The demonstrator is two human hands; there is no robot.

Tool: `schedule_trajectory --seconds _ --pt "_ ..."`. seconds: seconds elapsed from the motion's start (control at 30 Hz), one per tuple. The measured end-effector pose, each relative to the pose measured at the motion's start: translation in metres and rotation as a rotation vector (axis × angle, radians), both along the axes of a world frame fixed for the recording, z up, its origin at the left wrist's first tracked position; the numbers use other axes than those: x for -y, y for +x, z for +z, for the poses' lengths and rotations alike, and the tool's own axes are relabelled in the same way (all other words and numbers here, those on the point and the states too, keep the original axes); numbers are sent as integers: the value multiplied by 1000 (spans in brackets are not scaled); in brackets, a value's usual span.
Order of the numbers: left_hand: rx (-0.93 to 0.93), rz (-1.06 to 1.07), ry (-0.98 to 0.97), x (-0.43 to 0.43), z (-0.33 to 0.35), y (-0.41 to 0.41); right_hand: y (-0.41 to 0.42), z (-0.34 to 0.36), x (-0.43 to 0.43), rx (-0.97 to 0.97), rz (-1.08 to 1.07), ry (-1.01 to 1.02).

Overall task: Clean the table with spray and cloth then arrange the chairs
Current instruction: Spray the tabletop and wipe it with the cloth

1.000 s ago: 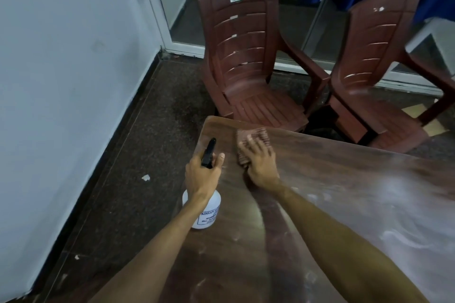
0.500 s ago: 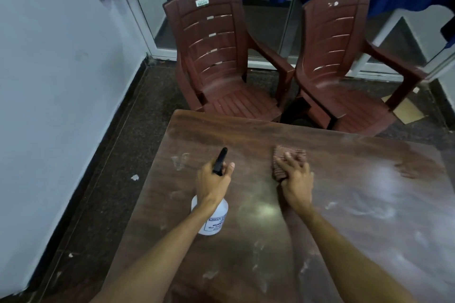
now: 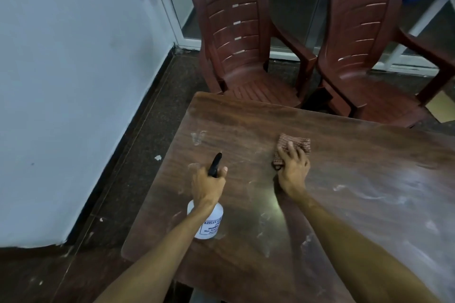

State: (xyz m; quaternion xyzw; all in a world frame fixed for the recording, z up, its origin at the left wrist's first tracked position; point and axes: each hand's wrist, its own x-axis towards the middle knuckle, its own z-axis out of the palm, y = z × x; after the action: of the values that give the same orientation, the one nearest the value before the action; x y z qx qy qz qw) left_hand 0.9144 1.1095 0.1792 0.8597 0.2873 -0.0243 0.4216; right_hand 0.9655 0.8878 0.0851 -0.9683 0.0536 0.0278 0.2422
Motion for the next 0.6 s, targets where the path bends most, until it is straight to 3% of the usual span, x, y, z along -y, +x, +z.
schedule_trajectory --seconds 0.1,0.23,0.27,0.37,0.4,0.43,0.53,0.6 --pt "19 16 -52 -22 0 -4 -3 -17 -26 48 309 -24" --pt "30 76 -120 -67 -8 0 30 -5 -77 -109 -59 55" --pt "33 80 -138 -79 -9 3 30 -5 -99 -92 -2 49" --pt "33 66 -173 -115 -9 18 26 -15 -153 -39 545 -8" --pt "37 56 -174 -127 -10 23 38 -11 -163 -27 631 -5" --pt "51 45 -177 -140 -12 29 60 -10 -176 -32 593 2" --pt "98 15 -173 -170 -12 40 110 3 -224 -145 215 -33" --pt "110 9 -167 -187 -16 46 108 -3 -271 -110 294 -35"
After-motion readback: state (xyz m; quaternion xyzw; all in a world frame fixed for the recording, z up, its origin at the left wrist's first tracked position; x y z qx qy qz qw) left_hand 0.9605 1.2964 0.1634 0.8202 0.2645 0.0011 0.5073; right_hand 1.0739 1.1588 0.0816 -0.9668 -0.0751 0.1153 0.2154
